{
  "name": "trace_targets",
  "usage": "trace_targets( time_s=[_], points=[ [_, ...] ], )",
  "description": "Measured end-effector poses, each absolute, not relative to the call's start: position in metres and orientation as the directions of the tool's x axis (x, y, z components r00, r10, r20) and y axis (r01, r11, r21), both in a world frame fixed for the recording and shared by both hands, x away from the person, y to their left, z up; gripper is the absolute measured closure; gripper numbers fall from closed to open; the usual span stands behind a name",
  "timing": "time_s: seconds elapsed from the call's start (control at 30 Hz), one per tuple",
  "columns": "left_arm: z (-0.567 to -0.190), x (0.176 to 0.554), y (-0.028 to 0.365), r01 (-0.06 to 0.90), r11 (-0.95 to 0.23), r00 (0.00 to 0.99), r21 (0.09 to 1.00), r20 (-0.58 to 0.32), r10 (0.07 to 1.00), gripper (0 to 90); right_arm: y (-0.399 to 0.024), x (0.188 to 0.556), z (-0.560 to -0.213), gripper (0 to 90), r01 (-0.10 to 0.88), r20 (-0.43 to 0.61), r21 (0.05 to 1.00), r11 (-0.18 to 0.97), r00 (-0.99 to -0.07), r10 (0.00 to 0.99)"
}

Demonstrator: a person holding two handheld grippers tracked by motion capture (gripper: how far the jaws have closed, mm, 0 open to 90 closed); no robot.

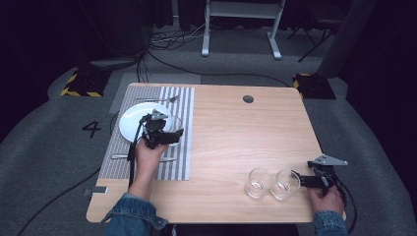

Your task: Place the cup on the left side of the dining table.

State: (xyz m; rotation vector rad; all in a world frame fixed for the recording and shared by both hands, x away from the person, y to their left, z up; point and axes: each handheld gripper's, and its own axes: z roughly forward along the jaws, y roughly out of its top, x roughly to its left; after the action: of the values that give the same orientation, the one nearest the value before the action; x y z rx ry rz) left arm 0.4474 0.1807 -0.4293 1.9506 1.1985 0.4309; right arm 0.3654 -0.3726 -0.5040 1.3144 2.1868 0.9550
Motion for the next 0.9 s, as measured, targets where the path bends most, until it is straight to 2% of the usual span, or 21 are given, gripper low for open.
trace_targets(
  time_s=[0.37, 0.9],
  points=[
    [-0.446, 0.456, 0.179, 0.644, -0.287, 0.504, 0.709, -0.111, 0.857, 19.6, -0.373, 0.365, -0.504, 14.5, 0.599, -0.002, 0.734, 0.319, -0.469, 0.883],
    [-0.456, 0.459, 0.182, 0.660, -0.314, 0.509, 0.683, -0.099, 0.855, 19.0, -0.373, 0.365, -0.504, 14.4, 0.600, -0.001, 0.734, 0.319, -0.469, 0.883]
  ],
)
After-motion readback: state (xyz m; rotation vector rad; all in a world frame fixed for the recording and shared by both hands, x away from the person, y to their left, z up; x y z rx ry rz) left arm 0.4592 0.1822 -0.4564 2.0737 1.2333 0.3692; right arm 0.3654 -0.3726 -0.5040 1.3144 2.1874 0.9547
